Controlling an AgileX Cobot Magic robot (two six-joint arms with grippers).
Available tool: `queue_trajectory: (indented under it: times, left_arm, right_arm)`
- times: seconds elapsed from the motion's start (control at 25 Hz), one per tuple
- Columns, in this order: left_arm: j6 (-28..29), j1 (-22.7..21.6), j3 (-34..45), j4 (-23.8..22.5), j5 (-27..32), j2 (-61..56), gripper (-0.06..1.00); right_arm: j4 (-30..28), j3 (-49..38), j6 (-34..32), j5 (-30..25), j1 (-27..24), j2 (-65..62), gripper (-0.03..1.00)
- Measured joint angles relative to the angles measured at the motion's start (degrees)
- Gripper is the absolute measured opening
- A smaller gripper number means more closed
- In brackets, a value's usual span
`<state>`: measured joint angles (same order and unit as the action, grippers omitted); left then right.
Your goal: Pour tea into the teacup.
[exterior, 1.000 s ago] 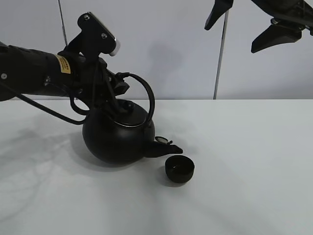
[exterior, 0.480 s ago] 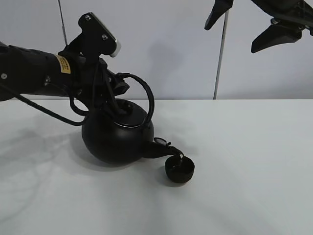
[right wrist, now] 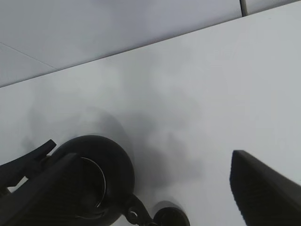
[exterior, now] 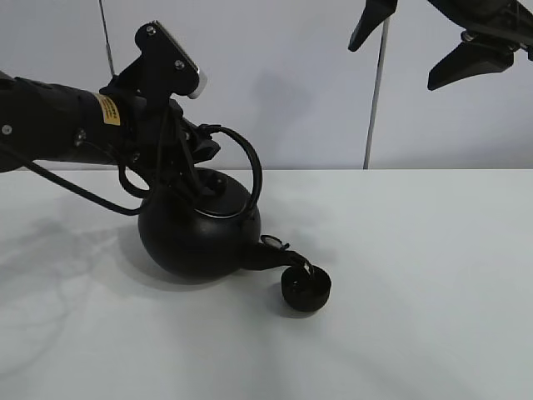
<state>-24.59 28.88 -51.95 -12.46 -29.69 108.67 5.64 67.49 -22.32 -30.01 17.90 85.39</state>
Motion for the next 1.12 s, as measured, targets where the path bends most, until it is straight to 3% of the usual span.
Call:
queue_trajectory:
  times: [0.36, 1.12]
  left_arm:
    - [-0.4, 0.0, 0.0, 0.0, 0.0, 0.0, 0.09]
    - [9.8, 0.0, 0.7, 1.2, -0.6, -2.2, 0.09]
  right_arm:
    - [0.0, 0.0, 0.0, 0.0, 0.0, 0.0, 0.59]
    - [0.0, 0.0, 0.0, 0.0, 0.0, 0.0, 0.59]
